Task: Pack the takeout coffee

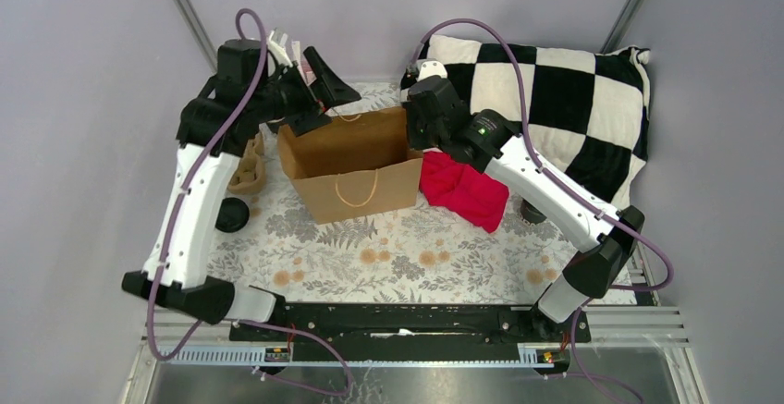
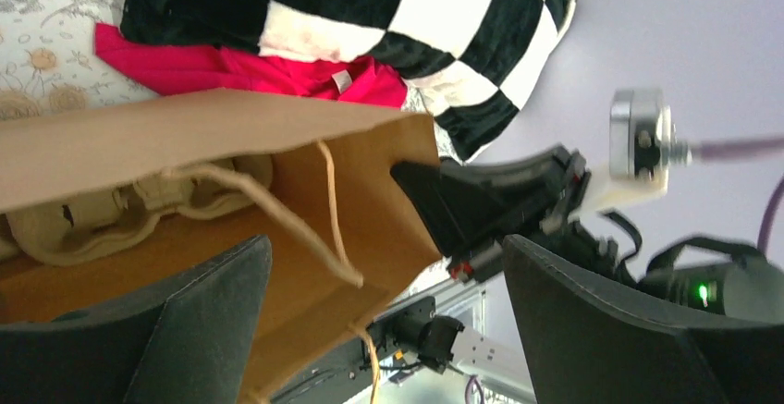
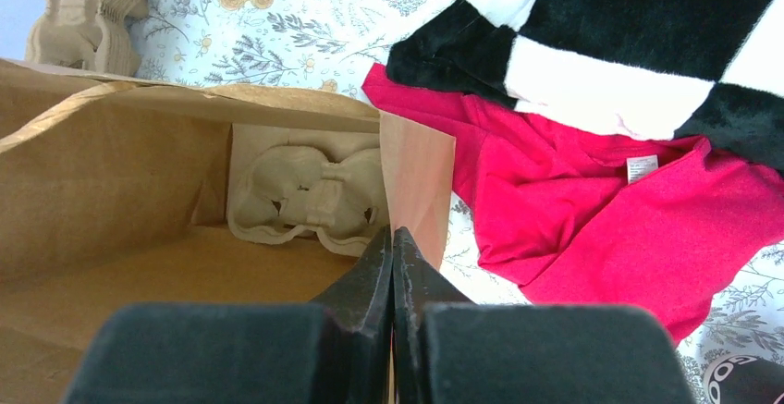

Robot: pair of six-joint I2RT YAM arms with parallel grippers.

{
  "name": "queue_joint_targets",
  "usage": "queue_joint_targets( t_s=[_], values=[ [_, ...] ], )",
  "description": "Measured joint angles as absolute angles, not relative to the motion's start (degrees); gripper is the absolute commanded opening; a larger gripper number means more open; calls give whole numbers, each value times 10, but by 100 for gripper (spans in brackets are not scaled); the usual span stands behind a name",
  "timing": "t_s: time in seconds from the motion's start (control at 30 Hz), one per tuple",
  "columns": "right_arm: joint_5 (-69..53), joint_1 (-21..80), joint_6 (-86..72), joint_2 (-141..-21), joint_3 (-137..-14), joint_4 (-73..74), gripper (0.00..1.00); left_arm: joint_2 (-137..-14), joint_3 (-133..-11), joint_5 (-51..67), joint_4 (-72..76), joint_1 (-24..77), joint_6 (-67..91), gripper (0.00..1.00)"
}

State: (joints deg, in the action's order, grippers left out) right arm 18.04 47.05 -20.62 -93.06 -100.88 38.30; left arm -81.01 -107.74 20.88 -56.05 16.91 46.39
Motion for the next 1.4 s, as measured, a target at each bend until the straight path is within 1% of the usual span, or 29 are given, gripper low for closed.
queue_joint_targets(
  t_s=[0.1,0.2,0.27,0.3,0.33,0.4,0.43,0.63,0.67,0.7,0.73,0.77,0.8,0.87,0.97,1.1,1.2,1.27,1.4],
  values=[
    [185,470,-208,-931,-1010,384,0,-768,-1045,219,-560,169,461,99],
    [186,470,-209,-931,-1011,387,1,-732,-1010,232,-551,169,448,96],
    [186,470,-212,-931,-1011,390,7,-711,-992,233,-554,169,435,94],
    [186,470,-213,-931,-1011,392,11,-701,-986,229,-561,169,426,92],
    [186,470,-215,-931,-1012,398,19,-693,-984,220,-571,169,416,89],
    [186,470,-221,-931,-1017,413,30,-679,-985,194,-592,169,398,81],
    [185,470,-225,-931,-1022,419,35,-672,-987,176,-607,169,392,80],
    [181,470,-231,-925,-1065,465,73,-649,-1027,16,-702,169,378,81],
    [179,470,-230,-924,-1076,476,83,-646,-1027,-6,-710,169,379,81],
    [178,470,-228,-924,-1096,496,90,-646,-1027,-27,-717,169,380,81],
    [177,470,-228,-924,-1115,514,95,-646,-1027,-43,-724,169,381,81],
    [177,470,-223,-924,-1143,537,97,-648,-1027,-57,-730,169,383,81],
    [178,470,-220,-922,-1169,555,99,-651,-1027,-66,-734,169,385,81],
    [184,471,-213,-905,-1197,581,100,-661,-1027,-78,-738,169,387,82],
    [212,470,-204,-841,-1179,612,100,-676,-1027,-92,-738,169,384,85],
    [265,431,-203,-707,-1054,647,100,-679,-1027,-100,-734,169,371,88],
    [297,376,-208,-651,-969,666,100,-679,-1026,-99,-725,169,358,89],
    [295,321,-211,-640,-917,672,100,-679,-1026,-98,-721,169,352,89],
    [260,208,-216,-678,-845,658,100,-678,-1016,-88,-710,169,345,90]
  ],
)
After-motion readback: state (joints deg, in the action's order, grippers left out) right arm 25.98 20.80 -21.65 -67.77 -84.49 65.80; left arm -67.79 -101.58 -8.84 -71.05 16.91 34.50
